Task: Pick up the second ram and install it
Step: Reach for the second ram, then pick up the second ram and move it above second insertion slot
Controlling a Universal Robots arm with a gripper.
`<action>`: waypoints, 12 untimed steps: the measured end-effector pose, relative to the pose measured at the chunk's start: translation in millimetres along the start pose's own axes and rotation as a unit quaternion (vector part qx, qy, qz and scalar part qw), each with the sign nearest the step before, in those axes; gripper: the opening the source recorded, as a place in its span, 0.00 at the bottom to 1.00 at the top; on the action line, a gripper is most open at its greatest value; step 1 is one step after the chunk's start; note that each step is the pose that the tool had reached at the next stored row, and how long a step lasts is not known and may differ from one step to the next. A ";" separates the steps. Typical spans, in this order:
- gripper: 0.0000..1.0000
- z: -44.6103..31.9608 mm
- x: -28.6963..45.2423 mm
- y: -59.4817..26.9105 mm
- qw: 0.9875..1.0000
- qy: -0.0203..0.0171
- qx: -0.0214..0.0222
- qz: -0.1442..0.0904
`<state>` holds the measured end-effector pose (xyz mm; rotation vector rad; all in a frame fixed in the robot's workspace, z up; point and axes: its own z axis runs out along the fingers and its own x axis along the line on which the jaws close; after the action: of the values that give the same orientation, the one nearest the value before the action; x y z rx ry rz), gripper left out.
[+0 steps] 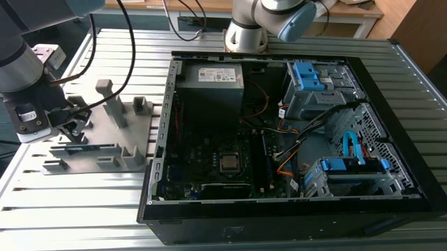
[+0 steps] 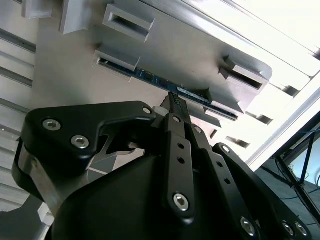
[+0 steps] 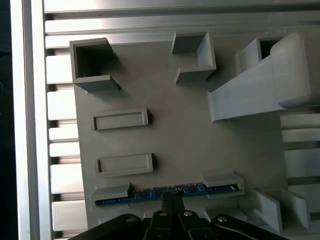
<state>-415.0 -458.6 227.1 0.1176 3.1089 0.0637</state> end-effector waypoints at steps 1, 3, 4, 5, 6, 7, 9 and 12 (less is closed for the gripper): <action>0.10 0.0 0.0 0.0 1.000 0.000 0.000 0.000; 0.10 0.1 0.0 0.0 1.000 0.000 0.000 0.000; 0.10 0.1 0.0 0.0 1.000 0.000 0.000 0.000; 0.10 0.2 0.0 0.0 1.000 0.000 0.000 0.000; 0.10 0.3 0.0 0.0 1.000 0.000 0.000 0.000; 0.10 0.3 0.0 0.0 1.000 0.000 0.000 0.000; 0.10 0.4 0.0 0.0 1.000 0.000 0.000 0.000; 0.10 0.4 0.0 0.0 1.000 0.000 0.000 0.000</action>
<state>-415.0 -458.6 226.7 0.1176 3.1088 0.0638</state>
